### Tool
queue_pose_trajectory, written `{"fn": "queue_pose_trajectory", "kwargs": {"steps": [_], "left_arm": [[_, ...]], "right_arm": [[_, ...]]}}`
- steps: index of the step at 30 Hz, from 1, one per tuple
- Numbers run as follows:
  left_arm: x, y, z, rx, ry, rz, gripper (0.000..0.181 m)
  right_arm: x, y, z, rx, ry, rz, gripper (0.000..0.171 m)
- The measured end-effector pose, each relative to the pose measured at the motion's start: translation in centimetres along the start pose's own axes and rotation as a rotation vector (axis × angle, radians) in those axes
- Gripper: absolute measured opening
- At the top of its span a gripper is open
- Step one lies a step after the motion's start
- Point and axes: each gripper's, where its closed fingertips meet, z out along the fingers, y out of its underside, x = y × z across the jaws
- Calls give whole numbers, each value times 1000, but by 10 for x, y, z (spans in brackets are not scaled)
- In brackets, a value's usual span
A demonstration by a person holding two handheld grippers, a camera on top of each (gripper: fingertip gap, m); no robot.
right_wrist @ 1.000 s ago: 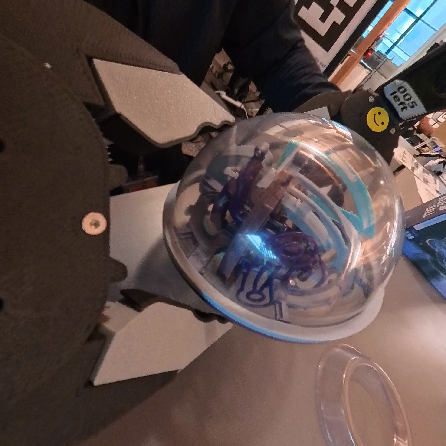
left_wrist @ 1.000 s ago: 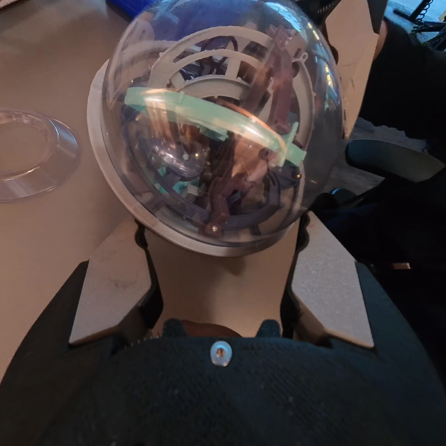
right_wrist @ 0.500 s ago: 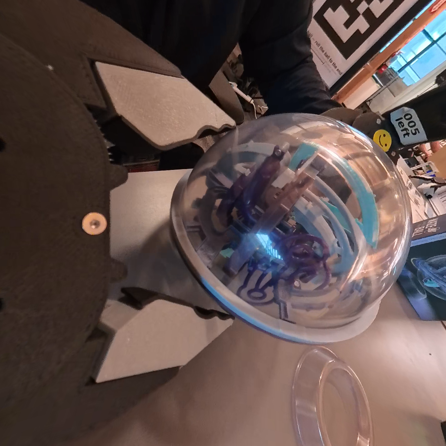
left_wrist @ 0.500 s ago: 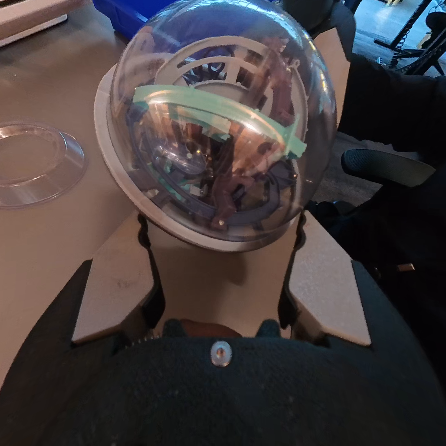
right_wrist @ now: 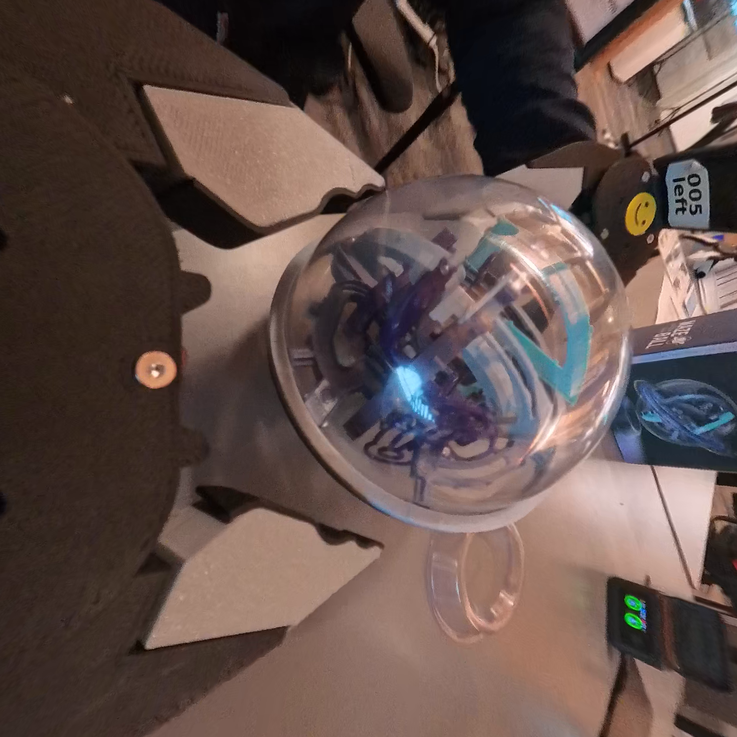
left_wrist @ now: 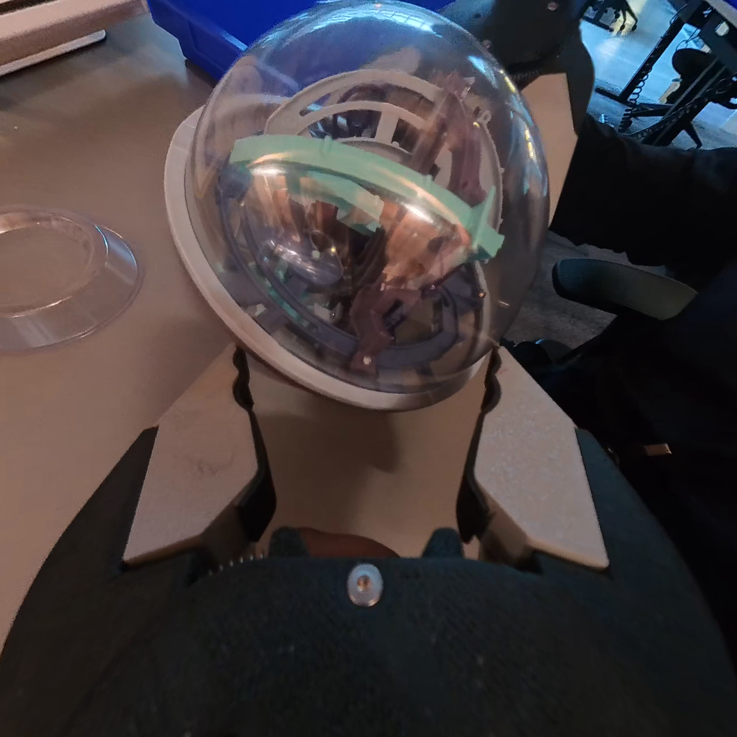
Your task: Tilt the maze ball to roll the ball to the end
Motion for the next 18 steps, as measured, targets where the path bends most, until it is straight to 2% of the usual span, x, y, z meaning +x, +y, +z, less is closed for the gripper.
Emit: {"fn": "queue_pose_trajectory", "kwargs": {"steps": [2,5,8,13,18], "left_arm": [[0,-1,0,2,5,0,114],[0,0,2,-16,7,11,113],[-1,2,4,-24,9,7,113],[-3,-2,3,12,16,1,111],[-4,7,3,-3,-15,130,109]], "right_arm": [[-3,-3,-2,6,15,-110,147],[-3,-3,-3,-13,64,-270,147],[-3,-6,-4,-4,76,-329,146],[2,-4,-5,1,49,-277,146],[8,-3,-6,36,12,-162,145]]}}
